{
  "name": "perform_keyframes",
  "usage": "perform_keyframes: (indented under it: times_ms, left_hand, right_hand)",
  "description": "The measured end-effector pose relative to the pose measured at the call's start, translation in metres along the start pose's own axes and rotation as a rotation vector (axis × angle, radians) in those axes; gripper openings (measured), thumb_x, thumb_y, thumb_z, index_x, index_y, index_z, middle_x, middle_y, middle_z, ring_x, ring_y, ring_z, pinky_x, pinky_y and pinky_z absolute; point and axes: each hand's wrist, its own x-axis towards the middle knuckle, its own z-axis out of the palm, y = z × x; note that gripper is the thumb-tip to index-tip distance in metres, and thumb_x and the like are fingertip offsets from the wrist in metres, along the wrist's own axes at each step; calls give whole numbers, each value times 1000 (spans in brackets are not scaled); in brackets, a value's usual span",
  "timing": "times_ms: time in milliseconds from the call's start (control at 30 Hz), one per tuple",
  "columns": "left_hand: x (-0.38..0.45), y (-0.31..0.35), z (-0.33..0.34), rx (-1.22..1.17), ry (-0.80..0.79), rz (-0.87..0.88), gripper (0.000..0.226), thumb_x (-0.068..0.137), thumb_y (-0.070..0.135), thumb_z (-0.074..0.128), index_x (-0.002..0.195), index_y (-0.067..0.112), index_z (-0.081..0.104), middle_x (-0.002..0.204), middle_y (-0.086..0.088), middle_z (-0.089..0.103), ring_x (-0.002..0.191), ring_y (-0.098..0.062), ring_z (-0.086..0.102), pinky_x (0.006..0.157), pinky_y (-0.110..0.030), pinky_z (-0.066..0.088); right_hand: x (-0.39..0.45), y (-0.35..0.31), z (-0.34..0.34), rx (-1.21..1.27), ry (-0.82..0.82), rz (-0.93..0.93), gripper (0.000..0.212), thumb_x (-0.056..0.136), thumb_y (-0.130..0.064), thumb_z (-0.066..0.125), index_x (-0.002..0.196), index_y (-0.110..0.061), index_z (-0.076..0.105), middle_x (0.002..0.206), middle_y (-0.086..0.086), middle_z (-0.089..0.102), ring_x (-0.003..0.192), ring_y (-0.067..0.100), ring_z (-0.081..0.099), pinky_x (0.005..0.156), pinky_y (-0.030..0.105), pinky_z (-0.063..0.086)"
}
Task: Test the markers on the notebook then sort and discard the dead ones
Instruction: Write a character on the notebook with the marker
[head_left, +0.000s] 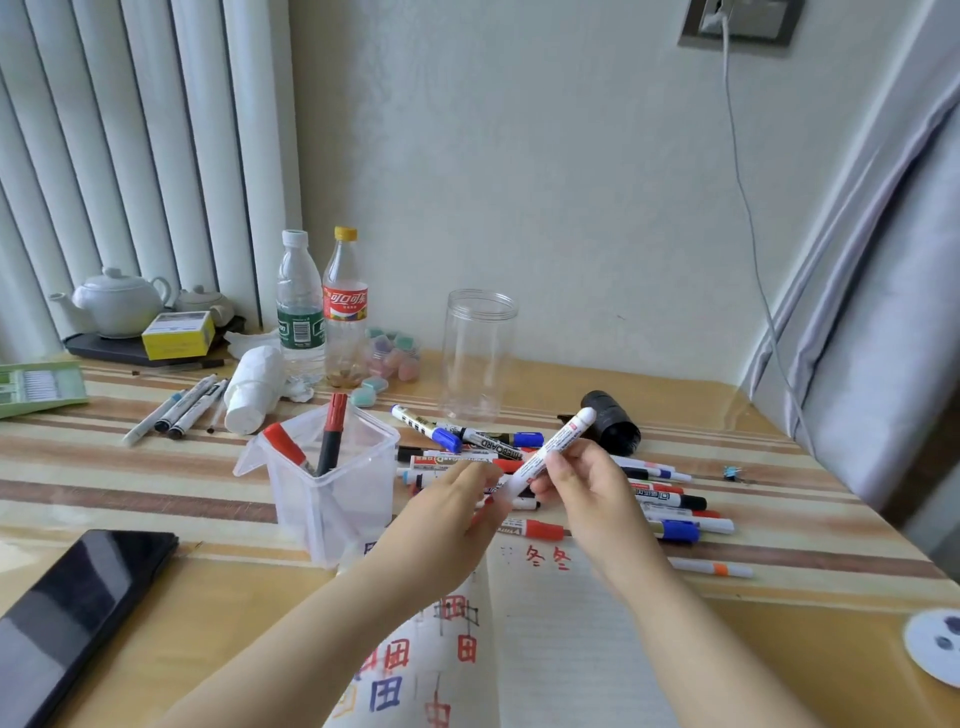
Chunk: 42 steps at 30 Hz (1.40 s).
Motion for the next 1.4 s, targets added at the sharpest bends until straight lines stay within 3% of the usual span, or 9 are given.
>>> perform_keyframes:
  times_ms: [133,233,367,500,600,700,900,1167,1400]
  left_hand:
    - [-3,-1,0,-16,-6,2,17,96,26,42,110,19,49,74,13,51,61,-4,47,54,-17,38]
    - [-7,-8,-6,8,15,-6,16,97,25,40,108,21,50,71,16,46,61,-3,45,53,-14,33]
    - [-17,-15,-12,88,-82,18,20,97,30,36,104,18,51,90,7,49,80,-9,49,70,-18,39]
    - [-24,-6,-8,147,-218,63,25,99,33,32,111,18,49,108,4,55,93,-12,52,75,-19,38]
    - [-27,-3,-1,168,-268,85,23,98,23,37,119,19,45,120,6,52,107,-14,52,81,-20,39]
    - [-30,-3,6,148,-360,83,24,98,19,37,119,15,45,119,0,52,103,-16,52,86,-24,41]
    - [-25,-2,16,123,-410,144,19,99,24,35,105,15,50,103,-1,57,85,-11,49,76,-21,39]
    - [-17,-6,25,111,-406,163,20,98,23,36,111,15,49,106,-1,54,90,-14,52,79,-22,42]
    - [-20,-12,29,84,-351,114,24,98,28,34,117,18,46,111,3,49,98,-13,50,86,-26,40]
  right_hand:
    - [-5,-6,3,340,-10,134,14,96,-12,47,98,-4,58,75,1,65,63,4,62,67,23,52]
    - [-13,-10,1,-5,-42,206,18,94,-22,53,91,-7,62,70,0,69,55,2,61,60,22,52]
    - [-28,2,-6,-899,117,-466,18,83,-33,66,75,-17,61,69,-11,57,64,6,50,59,19,39]
    - [-29,16,1,-1201,-66,-922,31,77,-37,60,101,-19,67,94,-7,67,89,12,62,80,24,49]
    - [-31,30,5,-1277,-159,-909,37,82,-40,41,99,-18,65,74,-9,68,64,9,66,48,22,51]
    - [-37,39,-1,-1307,-178,-928,43,85,-41,38,109,-16,65,65,-9,67,51,10,63,36,23,43]
    - [-45,44,-10,-1361,-97,-890,52,86,-46,34,114,-20,68,56,-10,64,43,11,59,34,20,35]
    - [-38,59,-11,-1247,-120,-859,48,87,-42,42,120,-13,62,57,-7,61,45,13,58,34,22,38]
    - [-36,48,-13,-1169,-153,-663,37,81,-47,41,96,-29,70,73,-14,64,61,6,63,43,17,41]
